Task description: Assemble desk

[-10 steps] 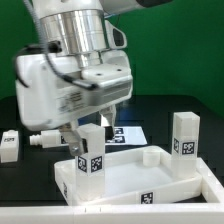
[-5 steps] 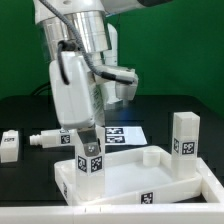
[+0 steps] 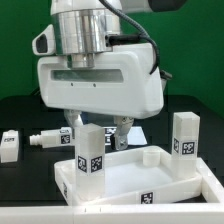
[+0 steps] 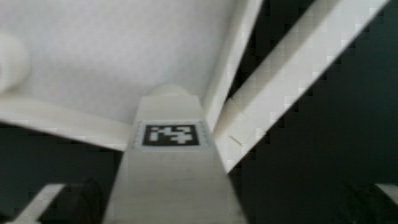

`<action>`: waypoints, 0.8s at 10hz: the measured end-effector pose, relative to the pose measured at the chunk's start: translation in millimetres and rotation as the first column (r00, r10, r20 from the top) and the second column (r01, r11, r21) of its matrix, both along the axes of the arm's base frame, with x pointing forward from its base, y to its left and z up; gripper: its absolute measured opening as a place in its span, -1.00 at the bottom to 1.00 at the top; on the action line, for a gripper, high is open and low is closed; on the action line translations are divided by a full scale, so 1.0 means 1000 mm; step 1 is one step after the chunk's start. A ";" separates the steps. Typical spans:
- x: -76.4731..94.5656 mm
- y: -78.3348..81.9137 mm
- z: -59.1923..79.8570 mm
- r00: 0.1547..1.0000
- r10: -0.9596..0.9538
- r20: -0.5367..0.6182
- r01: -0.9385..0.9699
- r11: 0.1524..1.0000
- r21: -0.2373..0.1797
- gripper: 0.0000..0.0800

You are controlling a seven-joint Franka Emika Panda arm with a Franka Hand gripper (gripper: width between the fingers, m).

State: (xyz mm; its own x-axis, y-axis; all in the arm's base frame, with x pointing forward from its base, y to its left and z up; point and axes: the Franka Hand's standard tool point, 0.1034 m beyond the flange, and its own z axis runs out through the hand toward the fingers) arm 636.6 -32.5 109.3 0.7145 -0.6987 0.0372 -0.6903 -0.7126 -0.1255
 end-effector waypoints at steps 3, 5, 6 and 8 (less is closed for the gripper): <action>0.000 -0.001 -0.001 0.992 0.129 0.007 -0.128 0.992 -0.014 0.56; -0.001 -0.002 -0.001 0.995 0.098 0.004 -0.098 0.995 -0.011 0.13; -0.002 -0.004 -0.002 0.999 0.054 -0.001 -0.054 0.998 -0.008 -0.26; -0.003 -0.006 -0.003 0.985 -0.169 -0.019 0.169 0.985 0.017 -0.27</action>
Offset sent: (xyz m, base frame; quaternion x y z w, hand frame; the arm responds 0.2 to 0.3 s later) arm 0.0000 0.0000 0.0000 0.0000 0.0000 0.0650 0.9979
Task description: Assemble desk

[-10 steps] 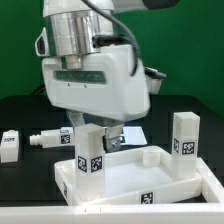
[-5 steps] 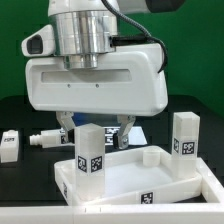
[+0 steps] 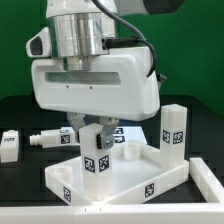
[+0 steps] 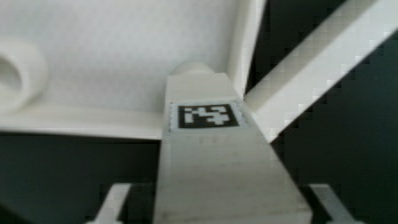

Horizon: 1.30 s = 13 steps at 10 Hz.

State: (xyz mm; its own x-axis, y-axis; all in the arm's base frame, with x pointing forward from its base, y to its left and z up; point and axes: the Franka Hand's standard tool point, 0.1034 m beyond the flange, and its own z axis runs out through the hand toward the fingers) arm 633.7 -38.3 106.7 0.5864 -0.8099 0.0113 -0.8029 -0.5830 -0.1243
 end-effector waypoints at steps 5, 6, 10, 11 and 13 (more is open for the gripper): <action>-0.005 -0.007 -0.001 0.683 -0.723 -0.103 0.731 0.677 0.087 -0.28; -0.004 -0.006 -0.001 0.621 -0.775 -0.117 0.784 0.614 0.091 -0.28; 0.000 0.004 0.001 0.839 -0.540 -0.066 0.544 0.836 0.079 0.33; 0.000 0.010 0.000 0.912 -0.407 -0.051 0.410 0.909 0.071 0.56; -0.001 0.011 -0.001 0.967 -0.253 -0.039 0.255 0.965 0.058 0.61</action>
Offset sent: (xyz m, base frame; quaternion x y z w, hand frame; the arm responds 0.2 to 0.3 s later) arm 0.0387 -0.0122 0.0333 0.0198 0.0021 0.4151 0.9096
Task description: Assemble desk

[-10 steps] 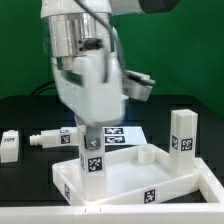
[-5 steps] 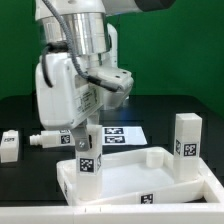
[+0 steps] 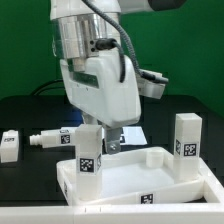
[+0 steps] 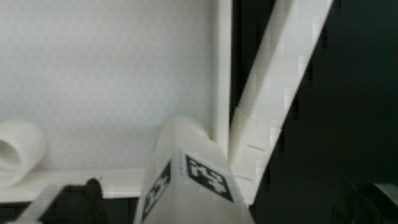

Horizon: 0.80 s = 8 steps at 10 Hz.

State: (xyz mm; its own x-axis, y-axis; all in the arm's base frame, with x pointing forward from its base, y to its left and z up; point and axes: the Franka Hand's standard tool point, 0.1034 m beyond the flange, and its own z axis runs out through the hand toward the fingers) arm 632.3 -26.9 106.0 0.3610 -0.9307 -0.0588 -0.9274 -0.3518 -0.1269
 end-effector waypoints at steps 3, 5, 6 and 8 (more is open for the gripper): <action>0.000 -0.008 0.001 0.909 0.417 0.005 -0.414 0.905 -0.094 0.62; -0.002 -0.011 -0.002 0.702 0.712 -0.014 -0.705 0.692 -0.154 0.62; -0.002 -0.017 -0.001 0.654 0.756 -0.018 -0.748 0.644 -0.161 0.62; 0.001 -0.026 0.002 0.638 0.770 -0.015 -0.760 0.627 -0.172 0.29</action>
Offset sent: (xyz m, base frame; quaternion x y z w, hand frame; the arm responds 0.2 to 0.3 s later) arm -0.0065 -0.0092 0.0051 -0.0134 0.0591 -0.5315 0.8449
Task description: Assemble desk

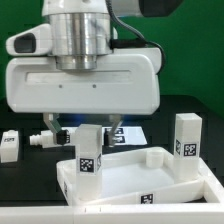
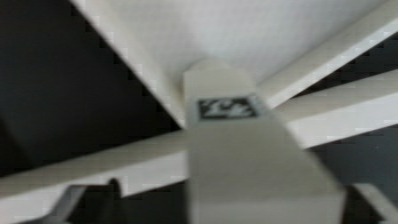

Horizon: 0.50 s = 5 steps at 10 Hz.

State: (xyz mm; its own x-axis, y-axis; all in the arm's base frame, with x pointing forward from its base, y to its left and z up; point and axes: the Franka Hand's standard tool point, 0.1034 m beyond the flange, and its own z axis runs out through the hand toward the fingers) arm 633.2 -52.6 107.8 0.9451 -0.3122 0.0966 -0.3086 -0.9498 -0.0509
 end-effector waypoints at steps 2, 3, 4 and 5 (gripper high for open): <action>0.000 0.000 -0.001 1.000 -0.026 -0.001 0.026 1.000 0.004 -0.29; 0.000 0.000 -0.001 0.993 -0.114 -0.003 0.114 0.993 0.015 -0.29; 0.000 0.000 0.000 0.966 -0.257 -0.012 0.257 0.966 0.026 -0.29; -0.002 -0.002 0.001 0.896 -0.443 -0.027 0.444 0.896 0.029 -0.29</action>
Offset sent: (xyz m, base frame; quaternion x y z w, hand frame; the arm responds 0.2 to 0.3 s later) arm 0.0000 0.0000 0.0000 0.0000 0.0000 0.1296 0.9916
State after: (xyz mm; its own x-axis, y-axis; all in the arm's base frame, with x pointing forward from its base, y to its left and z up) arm 631.6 -54.1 108.5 0.7093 -0.7022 0.0615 -0.6987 -0.7119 -0.0702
